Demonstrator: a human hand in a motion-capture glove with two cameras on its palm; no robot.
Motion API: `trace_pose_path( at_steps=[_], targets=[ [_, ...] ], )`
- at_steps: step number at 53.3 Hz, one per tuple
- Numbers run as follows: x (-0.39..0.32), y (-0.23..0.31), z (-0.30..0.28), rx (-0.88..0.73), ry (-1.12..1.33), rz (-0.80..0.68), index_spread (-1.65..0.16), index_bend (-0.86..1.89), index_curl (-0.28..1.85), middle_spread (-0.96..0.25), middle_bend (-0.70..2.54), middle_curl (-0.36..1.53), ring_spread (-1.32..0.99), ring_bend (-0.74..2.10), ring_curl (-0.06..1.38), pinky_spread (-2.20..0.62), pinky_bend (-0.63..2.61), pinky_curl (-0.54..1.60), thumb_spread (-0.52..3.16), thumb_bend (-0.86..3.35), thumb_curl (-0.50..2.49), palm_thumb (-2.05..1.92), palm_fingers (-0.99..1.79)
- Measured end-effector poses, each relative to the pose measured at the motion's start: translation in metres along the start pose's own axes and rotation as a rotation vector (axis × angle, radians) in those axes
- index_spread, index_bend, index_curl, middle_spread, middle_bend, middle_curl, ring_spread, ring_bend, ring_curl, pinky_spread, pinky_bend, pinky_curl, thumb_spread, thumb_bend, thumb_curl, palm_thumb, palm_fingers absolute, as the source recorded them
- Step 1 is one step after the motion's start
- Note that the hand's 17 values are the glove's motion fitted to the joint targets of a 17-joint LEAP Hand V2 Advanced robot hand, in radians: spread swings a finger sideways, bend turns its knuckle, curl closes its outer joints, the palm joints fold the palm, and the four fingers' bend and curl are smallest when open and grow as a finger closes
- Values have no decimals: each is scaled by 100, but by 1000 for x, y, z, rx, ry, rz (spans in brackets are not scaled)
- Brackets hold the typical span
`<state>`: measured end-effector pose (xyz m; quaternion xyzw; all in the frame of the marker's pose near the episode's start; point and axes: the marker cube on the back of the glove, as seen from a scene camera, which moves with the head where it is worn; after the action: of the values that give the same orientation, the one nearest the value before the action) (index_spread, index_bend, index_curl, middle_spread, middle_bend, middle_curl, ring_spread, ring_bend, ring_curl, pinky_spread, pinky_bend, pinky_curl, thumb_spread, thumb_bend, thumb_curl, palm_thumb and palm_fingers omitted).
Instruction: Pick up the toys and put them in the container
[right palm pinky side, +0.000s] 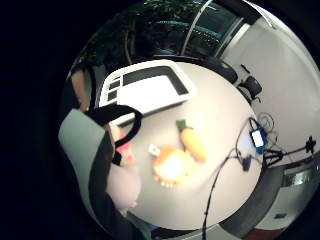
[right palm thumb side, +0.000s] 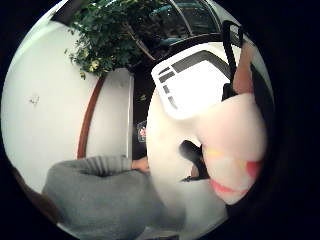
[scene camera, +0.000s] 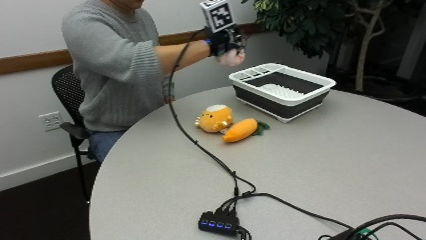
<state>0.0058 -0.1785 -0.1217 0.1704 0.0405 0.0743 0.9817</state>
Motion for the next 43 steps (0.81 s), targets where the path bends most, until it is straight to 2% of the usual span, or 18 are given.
trace_pose_path(
  at_steps=[8, 11, 15, 19, 22, 23, 24, 25, 26, 27, 29, 35, 38, 41, 43],
  targets=[
    [-24, -95, 46, -68, 108, 34, -35, 83, 83, -23, 100, 69, -63, 114, 73, -42, 112, 53, 31, 19, 91, 62, 79],
    [-30, -117, 54, -89, 36, -4, -35, 83, 85, -23, 100, 71, -63, 114, 75, -42, 114, 54, 29, 19, 93, 62, 74],
    [-30, -133, 59, -101, 2, -25, -35, 85, 87, -23, 100, 74, -64, 114, 76, -42, 115, 55, 27, 18, 95, 61, 69],
    [-31, -140, 66, -125, -15, 14, -35, 85, 89, -23, 100, 76, -65, 115, 78, -42, 117, 55, 26, 18, 97, 60, 66],
    [-31, -138, 80, -243, 20, 43, -36, 85, 91, -23, 98, 77, -65, 114, 79, -42, 117, 55, 26, 18, 99, 60, 60],
    [-31, -136, 84, -302, 33, 46, -36, 78, 89, -23, 91, 75, -64, 110, 77, -41, 118, 54, 29, 16, 99, 58, 44],
    [-29, -134, 88, -356, 40, 41, -37, 58, 86, -22, 81, 72, -60, 109, 78, -40, 129, 58, 40, 14, 98, 52, 19],
    [-27, -131, 90, -398, 43, 29, -36, 57, 90, -22, 80, 73, -58, 111, 79, -40, 132, 59, 44, 14, 98, 51, 18],
    [-24, -128, 92, -425, 44, 12, -35, 44, 83, -21, 62, 66, -53, 96, 76, -32, 136, 60, 59, 0, 92, 30, -29],
    [-23, -125, 93, -439, 46, -5, -35, 35, 80, -18, 51, 63, -47, 83, 74, -27, 144, 63, 66, -5, 88, 22, -54],
    [-21, -122, 94, -442, 52, -25, -34, 20, 72, -14, 33, 56, -37, 60, 68, -19, 146, 60, 73, -13, 80, 5, -75],
    [-18, -114, 96, -437, 57, -25, -33, 2, 51, -9, 10, 45, -20, 24, 52, -5, 133, 53, 87, -10, 66, -9, -59],
    [-13, -111, 94, -435, 76, 0, -32, 2, 45, -7, 7, 41, -15, 16, 48, -1, 127, 51, 92, -9, 60, -10, -53],
    [-5, -110, 94, -428, 141, 91, -31, 2, 40, -7, 6, 37, -11, 14, 44, 3, 123, 48, 96, -9, 55, -11, -49],
    [-5, -107, 91, -424, 99, 45, -30, 3, 38, -6, 6, 35, -9, 14, 43, 4, 121, 47, 98, -9, 53, -10, -47]
  ],
)
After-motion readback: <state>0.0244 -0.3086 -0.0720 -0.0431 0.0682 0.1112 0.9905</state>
